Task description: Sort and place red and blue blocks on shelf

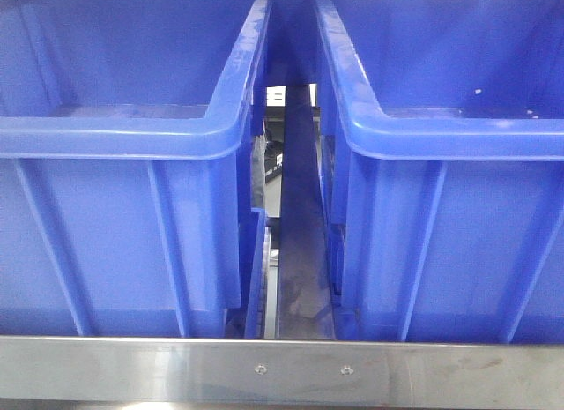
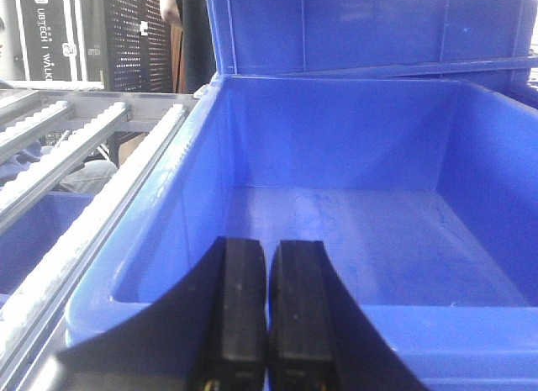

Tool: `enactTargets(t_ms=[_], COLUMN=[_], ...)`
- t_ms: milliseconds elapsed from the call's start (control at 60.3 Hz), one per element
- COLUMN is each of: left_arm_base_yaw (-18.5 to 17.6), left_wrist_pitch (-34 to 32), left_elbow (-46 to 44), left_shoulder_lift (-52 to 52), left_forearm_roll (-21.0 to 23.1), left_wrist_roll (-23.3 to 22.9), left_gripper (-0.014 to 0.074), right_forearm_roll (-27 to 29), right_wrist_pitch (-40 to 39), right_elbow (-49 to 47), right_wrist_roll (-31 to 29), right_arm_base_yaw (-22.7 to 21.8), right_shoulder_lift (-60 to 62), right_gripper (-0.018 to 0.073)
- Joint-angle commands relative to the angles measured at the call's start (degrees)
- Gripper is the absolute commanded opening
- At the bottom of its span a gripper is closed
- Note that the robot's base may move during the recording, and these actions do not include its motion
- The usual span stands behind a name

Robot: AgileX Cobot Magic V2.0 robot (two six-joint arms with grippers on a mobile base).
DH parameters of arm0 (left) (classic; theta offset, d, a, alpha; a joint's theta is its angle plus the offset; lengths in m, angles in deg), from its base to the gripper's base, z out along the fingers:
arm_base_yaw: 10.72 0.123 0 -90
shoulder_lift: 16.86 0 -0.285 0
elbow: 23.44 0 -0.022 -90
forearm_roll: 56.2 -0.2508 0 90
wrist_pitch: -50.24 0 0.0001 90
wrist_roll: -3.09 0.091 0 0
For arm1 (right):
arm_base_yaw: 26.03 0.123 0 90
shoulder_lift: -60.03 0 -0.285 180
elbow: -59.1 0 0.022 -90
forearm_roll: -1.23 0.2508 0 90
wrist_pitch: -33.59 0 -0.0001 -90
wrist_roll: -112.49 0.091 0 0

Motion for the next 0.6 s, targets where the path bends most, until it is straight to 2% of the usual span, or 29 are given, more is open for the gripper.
enactTargets(t_ms=[0, 580], left_arm_base_yaw=[-0.3, -0.3], left_wrist_pitch=[-4.4, -4.4], left_elbow=[1.2, 1.2], left_shoulder_lift=[-1.0, -1.0], left_forearm_roll=[0.4, 0.4], left_wrist_roll=[-0.3, -0.3], left_gripper=[0.0124, 0.0124], right_forearm_roll=[0.2, 0.2], right_wrist_pitch=[-5.3, -5.3], right_elbow=[-1.3, -1.3], right_wrist_roll=[-0.4, -0.4], right_arm_base_yaw=[-0.2, -0.2], right_shoulder_lift=[1.1, 1.1], right_gripper=[0.0053, 0.0053])
